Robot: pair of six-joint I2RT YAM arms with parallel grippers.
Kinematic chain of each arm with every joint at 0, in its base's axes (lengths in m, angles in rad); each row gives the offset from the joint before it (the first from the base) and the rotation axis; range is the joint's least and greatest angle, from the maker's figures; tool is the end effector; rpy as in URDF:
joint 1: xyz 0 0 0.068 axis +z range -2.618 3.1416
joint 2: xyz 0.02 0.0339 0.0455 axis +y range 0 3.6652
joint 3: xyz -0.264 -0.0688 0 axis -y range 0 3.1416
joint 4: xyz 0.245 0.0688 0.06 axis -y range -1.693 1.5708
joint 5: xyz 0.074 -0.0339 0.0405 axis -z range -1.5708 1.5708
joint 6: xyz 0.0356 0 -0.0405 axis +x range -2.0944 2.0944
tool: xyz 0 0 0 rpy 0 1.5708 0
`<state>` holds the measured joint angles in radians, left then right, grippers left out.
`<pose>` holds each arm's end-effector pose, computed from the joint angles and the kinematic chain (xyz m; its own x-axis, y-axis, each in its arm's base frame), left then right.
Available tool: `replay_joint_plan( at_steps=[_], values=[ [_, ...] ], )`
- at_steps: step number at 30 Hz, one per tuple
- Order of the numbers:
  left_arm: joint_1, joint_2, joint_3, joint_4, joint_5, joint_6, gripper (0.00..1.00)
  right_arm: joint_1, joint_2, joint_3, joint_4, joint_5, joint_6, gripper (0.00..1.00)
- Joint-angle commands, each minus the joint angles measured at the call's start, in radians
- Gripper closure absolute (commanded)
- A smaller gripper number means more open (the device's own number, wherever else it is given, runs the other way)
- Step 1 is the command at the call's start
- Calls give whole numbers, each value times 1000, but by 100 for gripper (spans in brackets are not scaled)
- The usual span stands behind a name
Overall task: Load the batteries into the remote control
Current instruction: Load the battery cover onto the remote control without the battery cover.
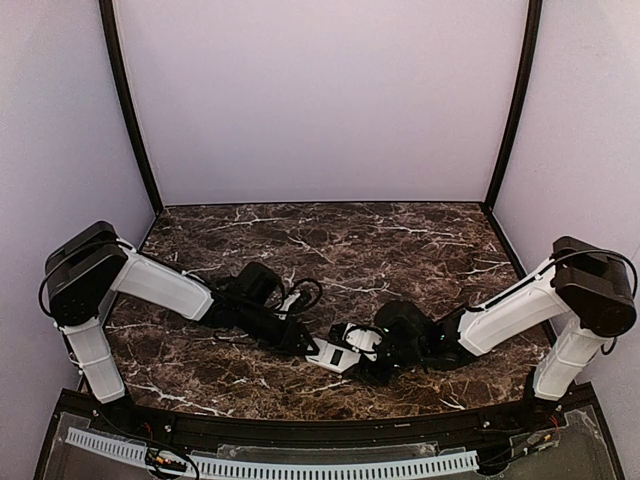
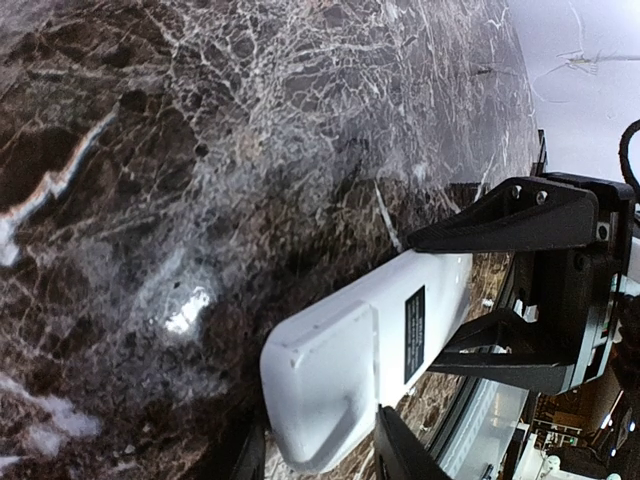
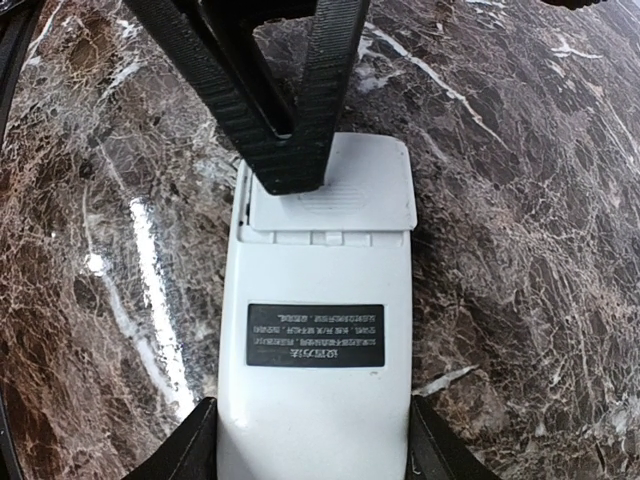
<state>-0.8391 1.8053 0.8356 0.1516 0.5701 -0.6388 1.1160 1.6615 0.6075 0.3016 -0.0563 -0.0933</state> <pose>0.2132 -0.2662 0.1263 -0.9119 0.2643 -0.3139 0.4100 0.5549 -0.7238 0.1287 0.2678 0.1182 -0.2137 -0.6487 -0.7305 -0.9390 0.3427 -0.0297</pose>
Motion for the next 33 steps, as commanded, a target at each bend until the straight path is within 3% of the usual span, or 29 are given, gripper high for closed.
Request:
replay_joint_plan(
  at_steps=[1,33],
  values=[
    [10,33,12,-53,-21,23,62,1,-17,-18,16,-40,-14,100],
    [21,74,48,-12,32,-5,65,3,-3,-14,5,-59,-35,100]
  ],
)
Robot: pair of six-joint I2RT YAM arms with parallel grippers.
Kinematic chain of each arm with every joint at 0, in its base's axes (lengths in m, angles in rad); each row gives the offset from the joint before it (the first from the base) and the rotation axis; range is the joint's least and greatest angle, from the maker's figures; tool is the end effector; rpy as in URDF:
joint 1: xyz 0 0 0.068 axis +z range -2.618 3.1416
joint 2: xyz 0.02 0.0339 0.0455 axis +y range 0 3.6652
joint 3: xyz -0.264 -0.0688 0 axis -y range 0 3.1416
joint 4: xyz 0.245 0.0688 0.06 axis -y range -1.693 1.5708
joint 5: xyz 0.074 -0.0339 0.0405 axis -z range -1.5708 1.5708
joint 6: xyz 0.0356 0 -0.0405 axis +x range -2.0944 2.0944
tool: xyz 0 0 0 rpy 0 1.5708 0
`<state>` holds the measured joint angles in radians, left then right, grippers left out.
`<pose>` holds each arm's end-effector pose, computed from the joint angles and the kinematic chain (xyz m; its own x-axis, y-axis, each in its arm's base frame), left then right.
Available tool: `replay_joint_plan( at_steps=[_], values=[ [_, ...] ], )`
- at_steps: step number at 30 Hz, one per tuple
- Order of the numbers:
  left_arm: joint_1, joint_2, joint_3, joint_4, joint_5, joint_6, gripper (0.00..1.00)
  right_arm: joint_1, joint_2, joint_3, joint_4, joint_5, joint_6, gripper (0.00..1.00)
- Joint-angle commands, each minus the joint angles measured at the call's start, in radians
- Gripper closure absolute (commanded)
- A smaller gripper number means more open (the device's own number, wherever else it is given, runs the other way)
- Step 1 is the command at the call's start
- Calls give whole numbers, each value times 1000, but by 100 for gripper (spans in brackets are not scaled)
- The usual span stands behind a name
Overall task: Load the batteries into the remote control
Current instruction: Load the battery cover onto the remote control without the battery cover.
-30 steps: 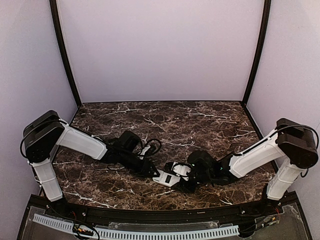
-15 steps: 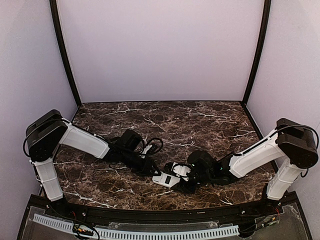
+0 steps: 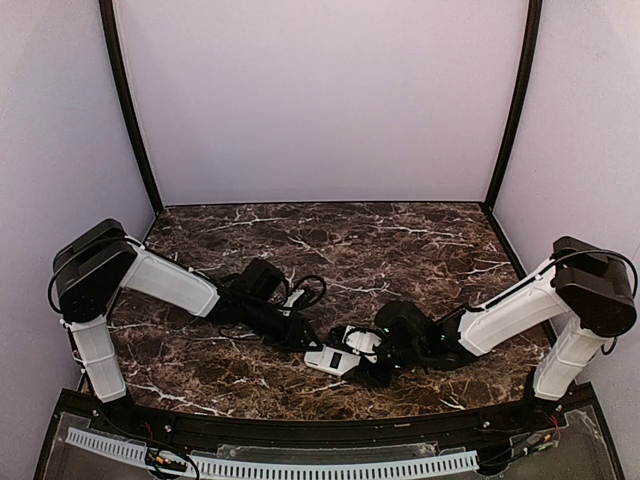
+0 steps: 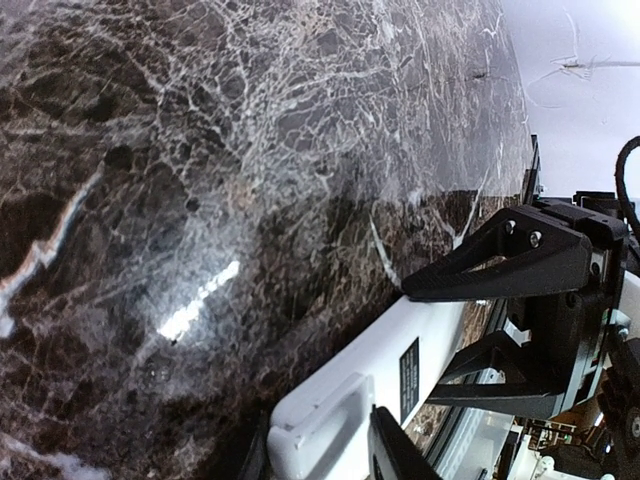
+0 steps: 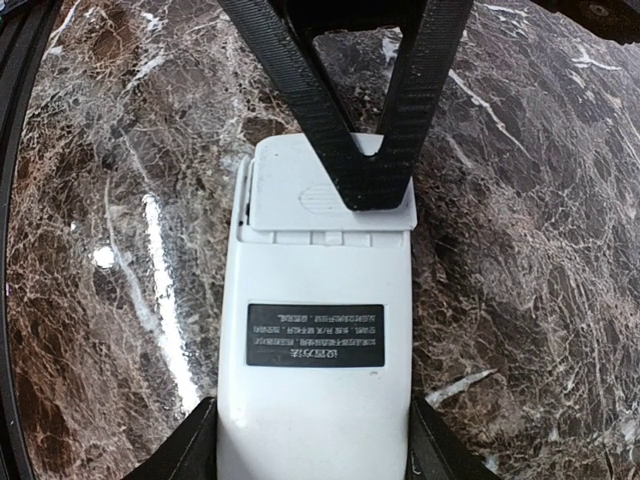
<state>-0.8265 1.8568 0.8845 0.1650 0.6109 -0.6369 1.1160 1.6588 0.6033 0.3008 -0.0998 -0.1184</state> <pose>0.2244 -0.2738 0.1236 -0.9116 0.2707 -0.3094 0.4094 0.5276 -0.7444 0.1268 0.2673 0.1179 -0.1895 -0.6551 -0.7314 -0.9548 0.2966 -0.0183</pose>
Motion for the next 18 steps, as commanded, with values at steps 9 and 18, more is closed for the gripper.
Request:
replay_joint_plan(
  at_steps=[9,18],
  values=[
    [12,37,12,-15,10,-29,65,8,5,-7,4,-5,-14,100],
    [14,48,16,8,26,-79,63,16,12,-3,1,25,-18,100]
  ],
)
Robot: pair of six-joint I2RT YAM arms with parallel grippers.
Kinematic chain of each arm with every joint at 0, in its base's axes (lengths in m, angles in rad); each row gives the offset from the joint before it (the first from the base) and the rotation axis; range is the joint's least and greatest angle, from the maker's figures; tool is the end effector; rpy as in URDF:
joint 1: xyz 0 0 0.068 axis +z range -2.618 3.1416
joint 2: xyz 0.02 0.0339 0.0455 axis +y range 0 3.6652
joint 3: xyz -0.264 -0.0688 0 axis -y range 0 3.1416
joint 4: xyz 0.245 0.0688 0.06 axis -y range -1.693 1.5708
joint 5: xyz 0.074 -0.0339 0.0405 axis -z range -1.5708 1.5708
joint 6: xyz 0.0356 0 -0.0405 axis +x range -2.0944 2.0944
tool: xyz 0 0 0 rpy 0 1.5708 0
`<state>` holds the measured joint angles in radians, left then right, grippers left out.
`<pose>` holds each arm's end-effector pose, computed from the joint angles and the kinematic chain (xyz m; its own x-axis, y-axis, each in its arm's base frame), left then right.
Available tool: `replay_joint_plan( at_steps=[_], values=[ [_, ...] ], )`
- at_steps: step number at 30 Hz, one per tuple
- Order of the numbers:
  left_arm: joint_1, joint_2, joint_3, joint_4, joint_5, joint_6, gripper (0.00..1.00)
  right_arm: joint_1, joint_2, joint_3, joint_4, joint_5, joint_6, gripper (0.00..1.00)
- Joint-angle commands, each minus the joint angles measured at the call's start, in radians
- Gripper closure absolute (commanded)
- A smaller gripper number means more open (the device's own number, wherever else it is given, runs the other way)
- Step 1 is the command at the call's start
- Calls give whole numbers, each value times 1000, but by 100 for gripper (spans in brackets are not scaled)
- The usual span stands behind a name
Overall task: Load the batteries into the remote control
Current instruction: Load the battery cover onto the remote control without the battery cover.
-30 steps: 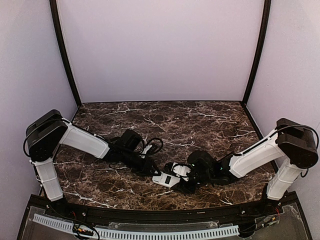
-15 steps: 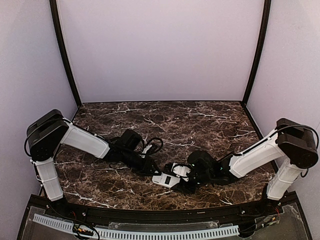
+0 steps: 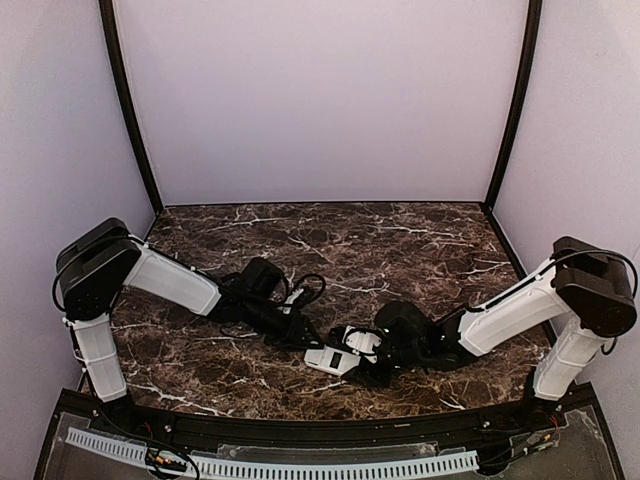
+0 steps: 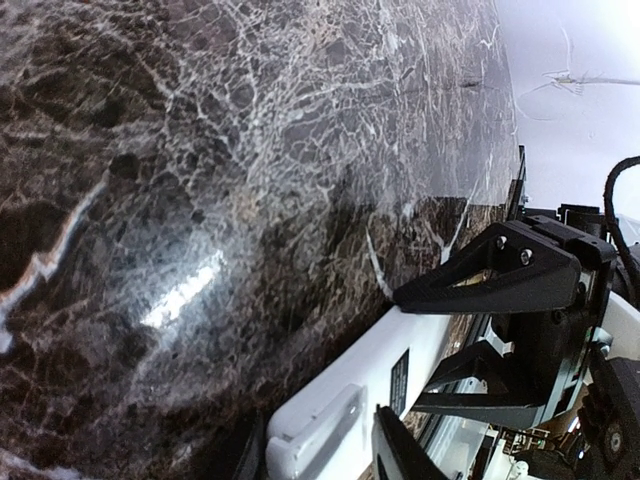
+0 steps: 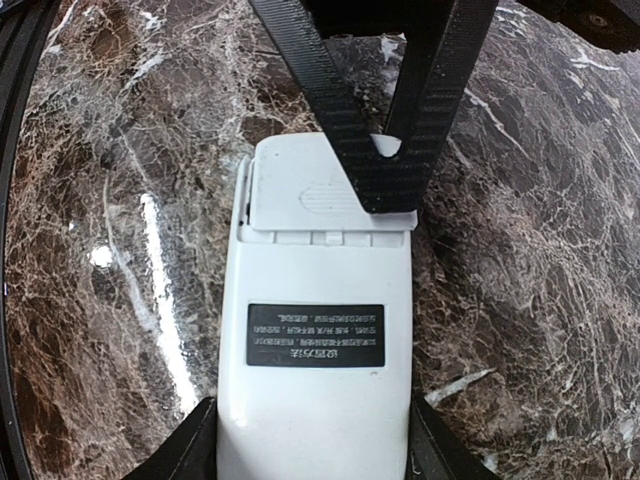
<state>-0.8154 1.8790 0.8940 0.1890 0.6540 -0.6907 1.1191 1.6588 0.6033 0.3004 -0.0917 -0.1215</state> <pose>0.2290 -0.2748 0.1210 -0.9316 0.2517 -0.2623 0.3582 0.5120 -0.7808 0.1262 0.2676 0.1178 -0.1848 -0.6575 -0.7304 -0.9545 0.2972 -0.0260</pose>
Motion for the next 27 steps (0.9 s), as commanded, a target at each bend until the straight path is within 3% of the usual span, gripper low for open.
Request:
replay_joint_plan(
  at_steps=[1,27],
  values=[
    [3,28,6,-15,-16,-35,62,13,12,-3,3,22,-15,100],
    [2,46,-8,6,-10,-101,60,87,51,17,-4,190,-53,100]
  ],
)
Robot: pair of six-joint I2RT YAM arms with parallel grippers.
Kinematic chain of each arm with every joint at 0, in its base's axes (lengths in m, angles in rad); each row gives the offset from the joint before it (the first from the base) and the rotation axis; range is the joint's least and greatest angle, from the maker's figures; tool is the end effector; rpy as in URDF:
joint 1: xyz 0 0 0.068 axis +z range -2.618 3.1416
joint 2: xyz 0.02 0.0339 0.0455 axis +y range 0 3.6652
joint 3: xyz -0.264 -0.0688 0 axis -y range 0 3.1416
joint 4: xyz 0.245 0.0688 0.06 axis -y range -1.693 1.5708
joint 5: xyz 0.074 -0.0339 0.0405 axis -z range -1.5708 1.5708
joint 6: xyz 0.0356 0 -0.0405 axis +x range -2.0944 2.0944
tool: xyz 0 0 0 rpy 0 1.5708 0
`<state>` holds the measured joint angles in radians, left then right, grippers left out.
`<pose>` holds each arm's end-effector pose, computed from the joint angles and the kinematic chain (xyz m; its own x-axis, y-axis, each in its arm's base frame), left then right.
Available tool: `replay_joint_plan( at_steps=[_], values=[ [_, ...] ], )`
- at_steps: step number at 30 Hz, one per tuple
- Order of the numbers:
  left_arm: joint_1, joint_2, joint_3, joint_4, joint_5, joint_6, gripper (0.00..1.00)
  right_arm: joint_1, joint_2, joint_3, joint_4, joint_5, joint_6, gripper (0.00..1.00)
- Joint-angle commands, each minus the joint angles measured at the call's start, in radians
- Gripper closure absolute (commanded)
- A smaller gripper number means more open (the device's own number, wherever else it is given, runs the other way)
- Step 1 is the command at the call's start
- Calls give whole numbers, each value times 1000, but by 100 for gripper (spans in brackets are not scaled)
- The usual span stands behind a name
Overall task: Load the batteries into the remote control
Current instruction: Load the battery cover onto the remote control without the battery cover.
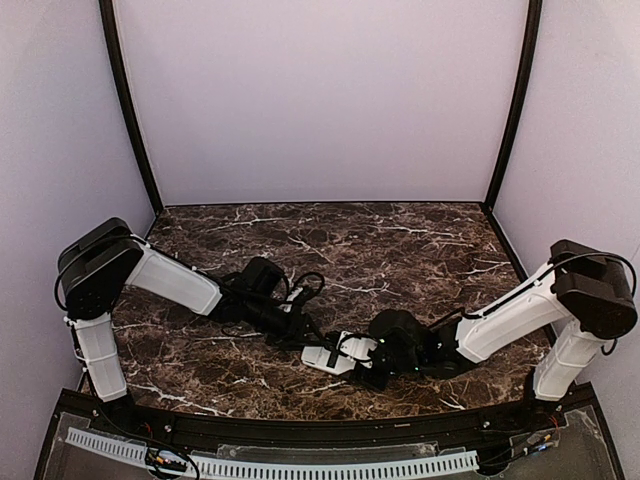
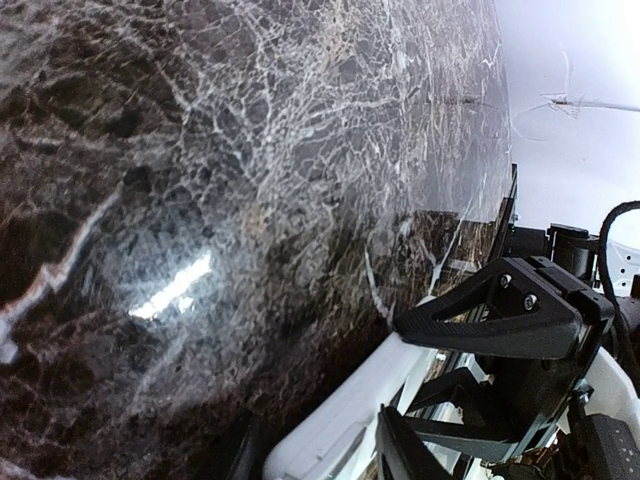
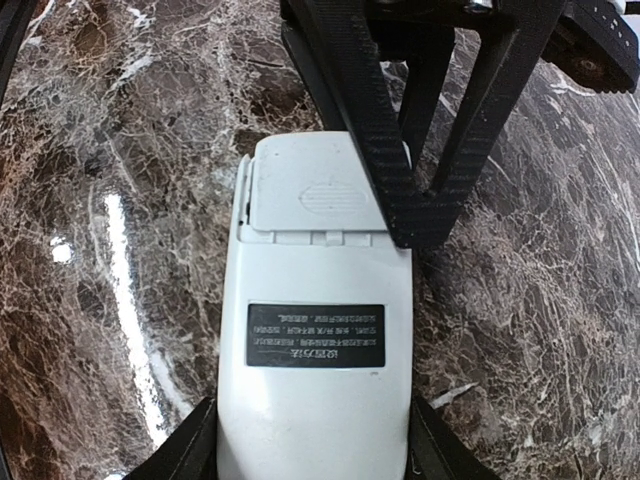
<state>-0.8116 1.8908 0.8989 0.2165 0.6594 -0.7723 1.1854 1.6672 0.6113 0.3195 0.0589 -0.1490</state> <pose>0.2322 -0.2763 0.1203 -0.9553 0.2056 -0.2123 0.2902 0.5167 -0.8055 0.1145 0.2767 0.1190 -0.1148 -0.6772 -0.7268 -0.9361 0.3187 -0.1491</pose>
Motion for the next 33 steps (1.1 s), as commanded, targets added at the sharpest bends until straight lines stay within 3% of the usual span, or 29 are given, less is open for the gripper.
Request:
replay_joint_plan(
  at_steps=[1,19,33],
  values=[
    [-1,34,-15,-11,-14,-28,60,21,43,8,-23,40,-26,100],
    [-9,29,-42,-6,14,42,66,21,23,-1,-19,37,-9,100],
    [-19,9,5,-134,16,235,66,12,-11,-22,-1,4,-4,100]
  ],
)
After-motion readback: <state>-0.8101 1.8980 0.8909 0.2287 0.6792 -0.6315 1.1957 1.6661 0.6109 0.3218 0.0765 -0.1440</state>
